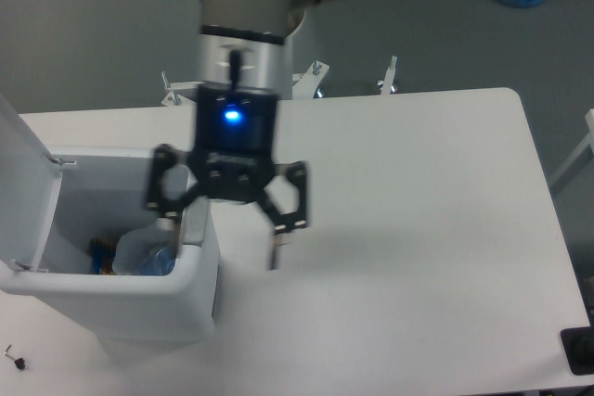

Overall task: Place the trash in the trash can
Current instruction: 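Lower the bottle into the bin, open the gripper, and rise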

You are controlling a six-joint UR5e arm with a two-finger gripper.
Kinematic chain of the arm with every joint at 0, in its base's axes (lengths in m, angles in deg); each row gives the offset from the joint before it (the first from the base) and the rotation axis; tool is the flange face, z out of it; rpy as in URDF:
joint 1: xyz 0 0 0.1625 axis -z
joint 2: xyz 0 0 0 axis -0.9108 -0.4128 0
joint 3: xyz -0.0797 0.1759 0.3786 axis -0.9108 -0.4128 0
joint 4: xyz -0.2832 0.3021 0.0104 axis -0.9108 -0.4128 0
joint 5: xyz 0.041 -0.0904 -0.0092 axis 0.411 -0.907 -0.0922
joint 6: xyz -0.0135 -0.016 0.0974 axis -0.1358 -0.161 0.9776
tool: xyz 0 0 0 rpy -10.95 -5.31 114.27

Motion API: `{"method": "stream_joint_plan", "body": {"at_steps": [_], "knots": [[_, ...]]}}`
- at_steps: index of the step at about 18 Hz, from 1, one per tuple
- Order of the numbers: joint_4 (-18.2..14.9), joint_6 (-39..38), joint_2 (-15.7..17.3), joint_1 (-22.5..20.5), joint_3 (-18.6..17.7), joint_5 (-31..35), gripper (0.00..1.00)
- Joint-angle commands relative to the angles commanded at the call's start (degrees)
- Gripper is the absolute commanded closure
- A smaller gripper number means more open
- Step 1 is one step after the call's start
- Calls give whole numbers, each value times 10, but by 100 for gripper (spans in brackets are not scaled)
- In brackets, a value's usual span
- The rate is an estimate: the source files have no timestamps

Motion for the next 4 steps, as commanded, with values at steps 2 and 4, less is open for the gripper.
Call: {"method": "stream_joint_plan", "body": {"at_steps": [2,4], "knots": [[-40,62,11,-11,-3,29,0],[-65,86,18,-12,-3,30,0]]}}
